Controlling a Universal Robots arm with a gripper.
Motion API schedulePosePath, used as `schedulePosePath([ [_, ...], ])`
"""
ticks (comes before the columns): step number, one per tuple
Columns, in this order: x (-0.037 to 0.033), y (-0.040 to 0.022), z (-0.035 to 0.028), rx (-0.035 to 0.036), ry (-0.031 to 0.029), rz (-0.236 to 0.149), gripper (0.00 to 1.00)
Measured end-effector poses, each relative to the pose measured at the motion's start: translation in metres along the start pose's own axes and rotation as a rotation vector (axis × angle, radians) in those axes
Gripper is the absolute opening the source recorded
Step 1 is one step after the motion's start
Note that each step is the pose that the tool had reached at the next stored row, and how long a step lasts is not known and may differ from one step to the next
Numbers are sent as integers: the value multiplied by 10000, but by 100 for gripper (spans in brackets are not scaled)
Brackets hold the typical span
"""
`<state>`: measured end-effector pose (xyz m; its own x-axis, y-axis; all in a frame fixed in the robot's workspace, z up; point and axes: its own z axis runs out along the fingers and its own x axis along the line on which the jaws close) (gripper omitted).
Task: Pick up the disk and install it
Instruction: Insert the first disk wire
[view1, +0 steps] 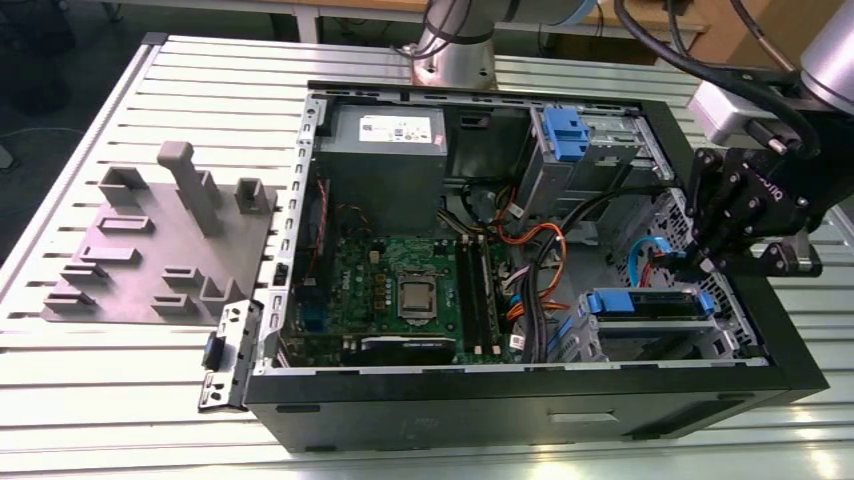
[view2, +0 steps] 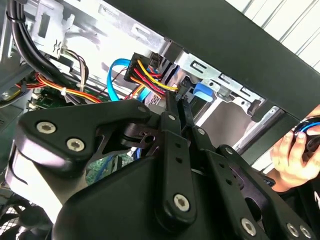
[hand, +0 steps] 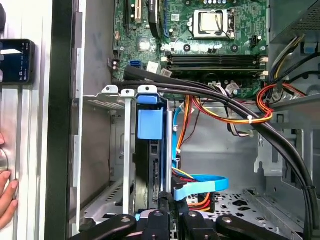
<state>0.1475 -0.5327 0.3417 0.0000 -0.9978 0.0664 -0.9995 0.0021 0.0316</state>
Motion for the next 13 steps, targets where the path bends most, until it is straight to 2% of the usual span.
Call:
schedulePosePath([
  [3,23,41,4,152,-1,8,16],
  [7,78,87,11,300,0,13,16],
  [9,82,129,13,388,-2,18,16],
  [10,82,139,13,420,-1,22,16],
  [13,83,140,13,429,-1,21,16],
])
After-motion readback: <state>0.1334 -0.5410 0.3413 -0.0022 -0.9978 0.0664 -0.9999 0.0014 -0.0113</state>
